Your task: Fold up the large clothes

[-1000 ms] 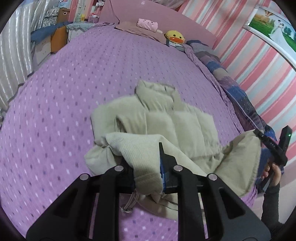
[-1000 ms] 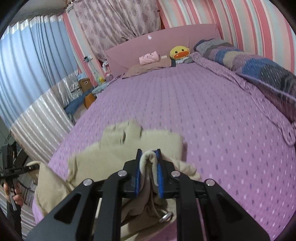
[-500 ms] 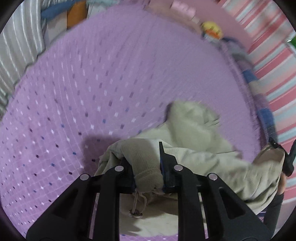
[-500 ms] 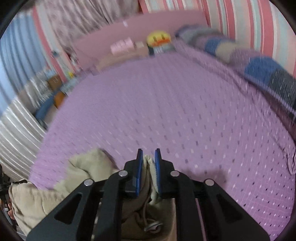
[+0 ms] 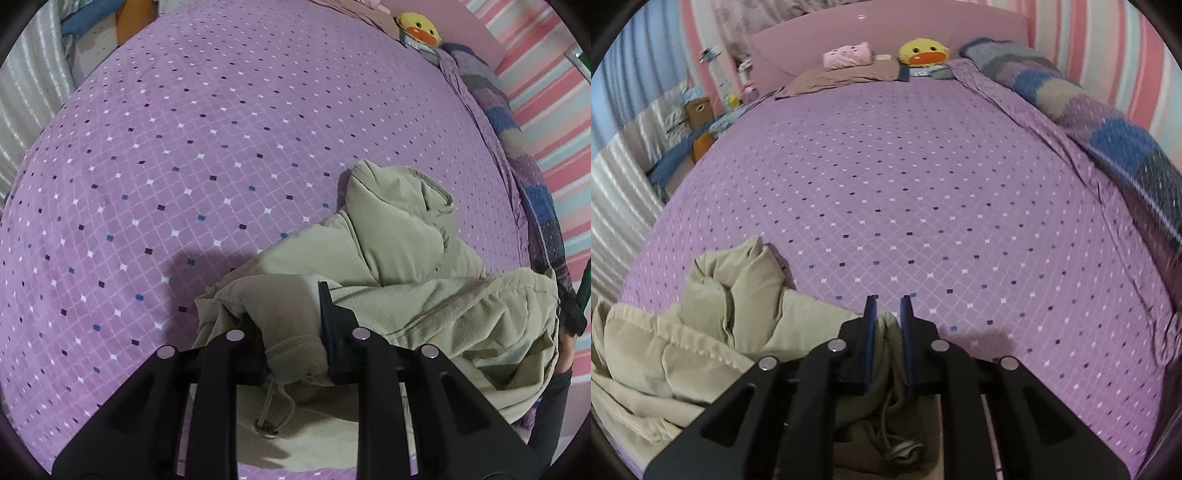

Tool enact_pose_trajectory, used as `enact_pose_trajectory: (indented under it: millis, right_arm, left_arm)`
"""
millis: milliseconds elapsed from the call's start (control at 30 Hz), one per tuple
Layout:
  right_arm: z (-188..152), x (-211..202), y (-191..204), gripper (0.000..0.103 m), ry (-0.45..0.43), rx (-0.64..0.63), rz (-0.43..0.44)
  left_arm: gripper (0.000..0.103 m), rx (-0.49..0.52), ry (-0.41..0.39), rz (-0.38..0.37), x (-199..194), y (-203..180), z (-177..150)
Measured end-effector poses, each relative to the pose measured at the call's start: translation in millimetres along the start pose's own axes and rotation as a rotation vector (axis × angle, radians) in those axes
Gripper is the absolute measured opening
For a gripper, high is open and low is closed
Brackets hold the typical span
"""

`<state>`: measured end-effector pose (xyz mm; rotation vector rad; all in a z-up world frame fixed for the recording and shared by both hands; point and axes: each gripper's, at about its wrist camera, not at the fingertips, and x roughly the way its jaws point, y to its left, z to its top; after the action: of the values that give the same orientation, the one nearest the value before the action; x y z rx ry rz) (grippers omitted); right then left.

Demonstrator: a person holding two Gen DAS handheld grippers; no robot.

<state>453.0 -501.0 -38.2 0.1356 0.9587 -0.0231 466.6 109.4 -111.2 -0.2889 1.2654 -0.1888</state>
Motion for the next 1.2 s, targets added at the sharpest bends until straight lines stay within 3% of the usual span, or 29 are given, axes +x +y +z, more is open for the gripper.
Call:
enact_pose_trajectory:
  millis: [133,233,267,500,533,600,700,800,900,1033,1100,1200]
  right_arm:
    - [2.7,-7.1,-1.7,0.022,0.002,-0.029,-0.009]
    - [10.0,-16.8,-2.9,0.049,-0.017,-0.022,-0.013]
    - [13.1,-21.0,-2.7,0.053,-0.024,-0.022,-0.012]
    - [22.0,-37.1,7.3,0.059,-0.050,-0.100,-0.056]
    - [21.5,-37.8,8.1,0.059,-0.050,-0.106,-0.055]
    - [18.7,-38.9,10.6,0.059,-0.051,-0.120,-0.056]
    - [14.9,-39.1,11.2,0.059,-0.050,-0.133,-0.063]
    - [10.1,-43.0,7.6,0.062,-0.055,-0.139,-0.079]
    - [4.2,-49.8,0.2,0.066,-0.062,-0.138,-0.082]
    - [-9.3,-62.6,-13.6,0.068,-0.068,-0.112,-0.045]
    - [-20.9,-67.8,-21.0,0.076,-0.062,-0.083,-0.010]
    - [-42.2,-73.8,-21.1,0.082,-0.061,-0.059,0.088]
  left_arm:
    - [0.026,0.019,0.057,-0.016,2.8,-2.2,9.1]
    - [0.028,0.025,0.107,-0.022,2.4,-5.3,16.7]
    - [0.030,0.025,0.121,-0.026,0.9,-6.4,19.7]
    - [0.038,0.029,0.213,-0.092,-10.8,-4.7,28.6]
    - [0.045,0.022,0.233,-0.121,-12.1,-2.8,29.7]
    - [0.050,0.001,0.264,-0.161,-13.9,0.9,31.1]
    - [0.069,-0.031,0.300,-0.228,-19.7,9.0,32.7]
    - [0.098,-0.026,0.234,-0.204,-40.6,16.3,36.4]
    - [0.100,-0.045,0.155,-0.213,-67.6,30.9,37.7]
    - [0.100,0.009,0.052,-0.116,-94.3,28.3,18.2]
    - [0.100,0.062,0.014,-0.062,-99.0,15.5,-8.0]
    - [0.100,0.123,-0.025,-0.051,-92.9,-6.8,-53.1]
